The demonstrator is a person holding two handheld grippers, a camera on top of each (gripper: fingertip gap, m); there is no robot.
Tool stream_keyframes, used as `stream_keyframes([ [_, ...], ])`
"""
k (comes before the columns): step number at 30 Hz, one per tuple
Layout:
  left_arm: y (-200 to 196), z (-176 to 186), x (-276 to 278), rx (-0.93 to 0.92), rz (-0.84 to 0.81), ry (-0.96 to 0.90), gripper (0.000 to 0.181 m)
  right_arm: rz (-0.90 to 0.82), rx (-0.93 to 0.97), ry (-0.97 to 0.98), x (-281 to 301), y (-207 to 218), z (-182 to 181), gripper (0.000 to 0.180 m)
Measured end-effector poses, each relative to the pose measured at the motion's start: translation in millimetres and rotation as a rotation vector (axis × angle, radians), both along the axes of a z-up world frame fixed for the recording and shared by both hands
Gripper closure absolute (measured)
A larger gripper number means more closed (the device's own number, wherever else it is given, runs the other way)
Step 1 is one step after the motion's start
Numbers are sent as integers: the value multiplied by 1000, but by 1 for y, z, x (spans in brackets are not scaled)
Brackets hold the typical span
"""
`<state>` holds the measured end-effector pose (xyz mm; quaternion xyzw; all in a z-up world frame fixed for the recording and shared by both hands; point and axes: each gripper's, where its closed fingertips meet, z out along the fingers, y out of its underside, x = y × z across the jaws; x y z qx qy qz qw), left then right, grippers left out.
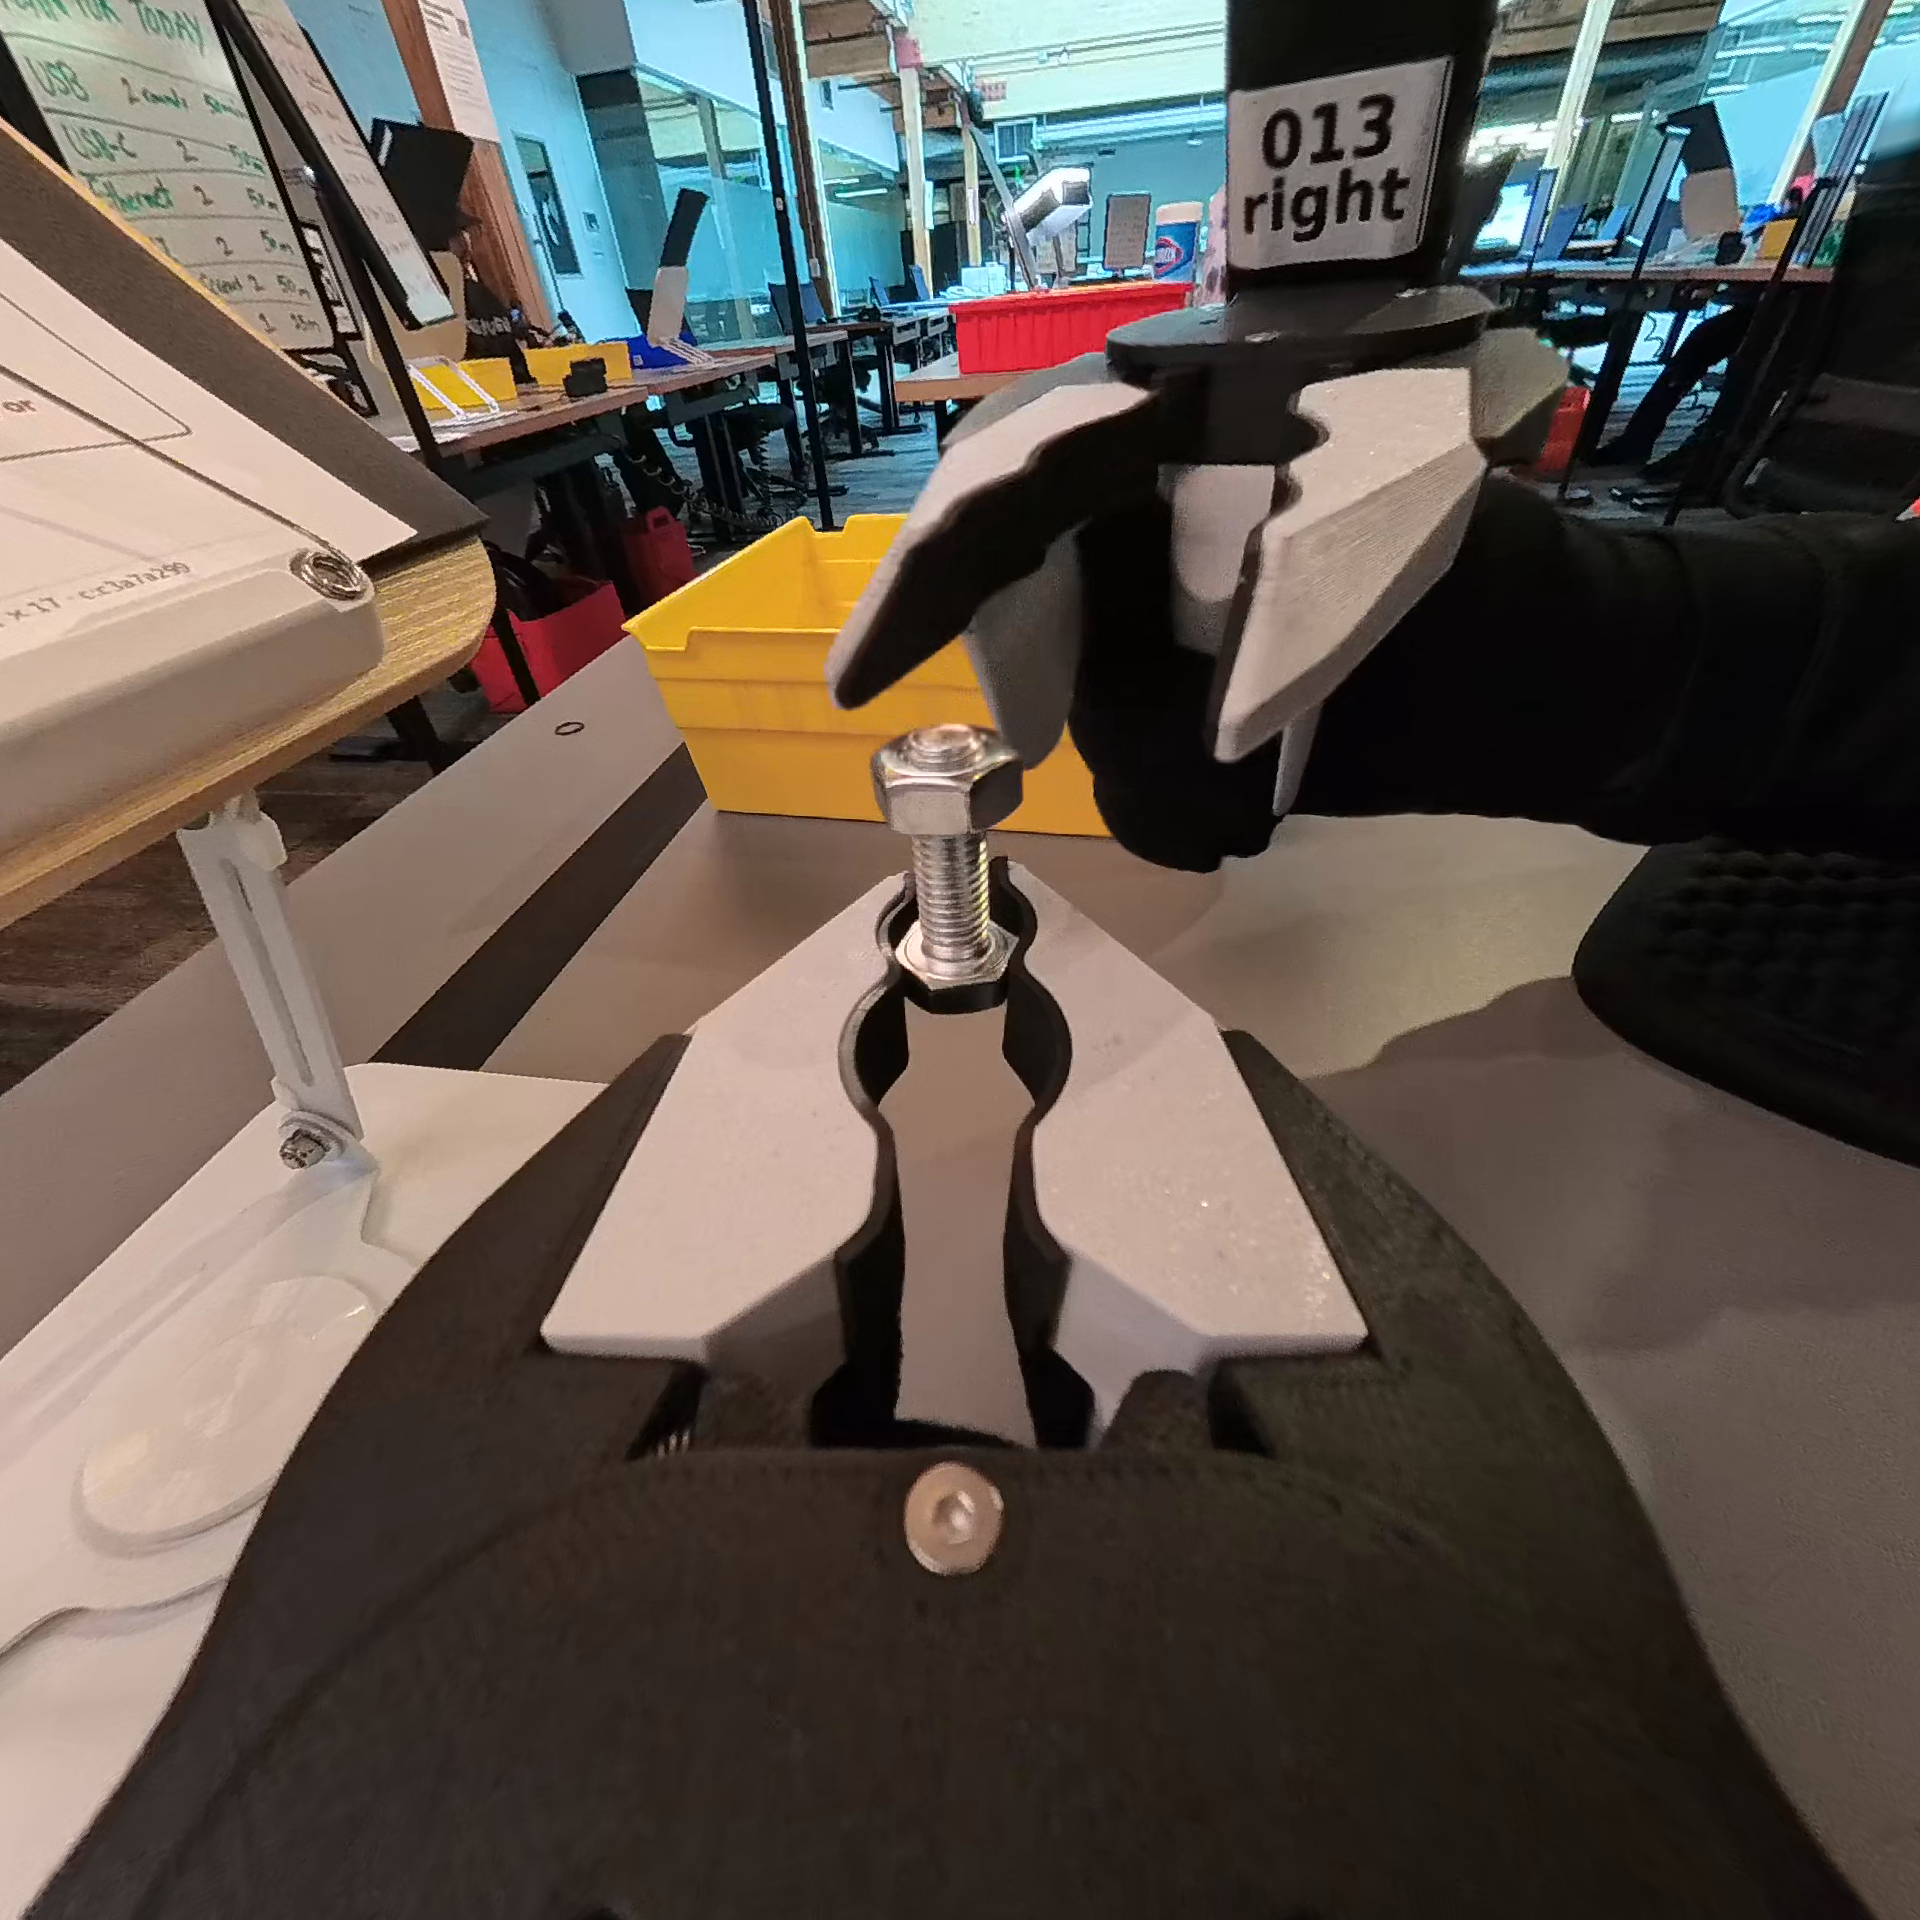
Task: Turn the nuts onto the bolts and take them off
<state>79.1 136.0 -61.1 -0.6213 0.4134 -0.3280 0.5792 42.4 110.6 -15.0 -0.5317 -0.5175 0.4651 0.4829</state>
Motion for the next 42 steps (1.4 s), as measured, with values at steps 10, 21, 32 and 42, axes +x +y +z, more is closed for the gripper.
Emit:
stream_keyframes([
  [10, 0, -1, 0, -2, 1, 1, 170, 35, -1, 9, 3, -6, 4, 146],
  [21, 1, 0, -1, -2, 1, -1, 170, 34, -3, -16, 2, -7, -3, 151],
  [32, -2, 0, 2, -2, -14, 0, 170, -14, -21, -37, -10, 2, -14, 165],
  [42, -2, 14, 4, -7, -5, -77, 139, -46, 23, 37, 0, 1, 9, 170],
])
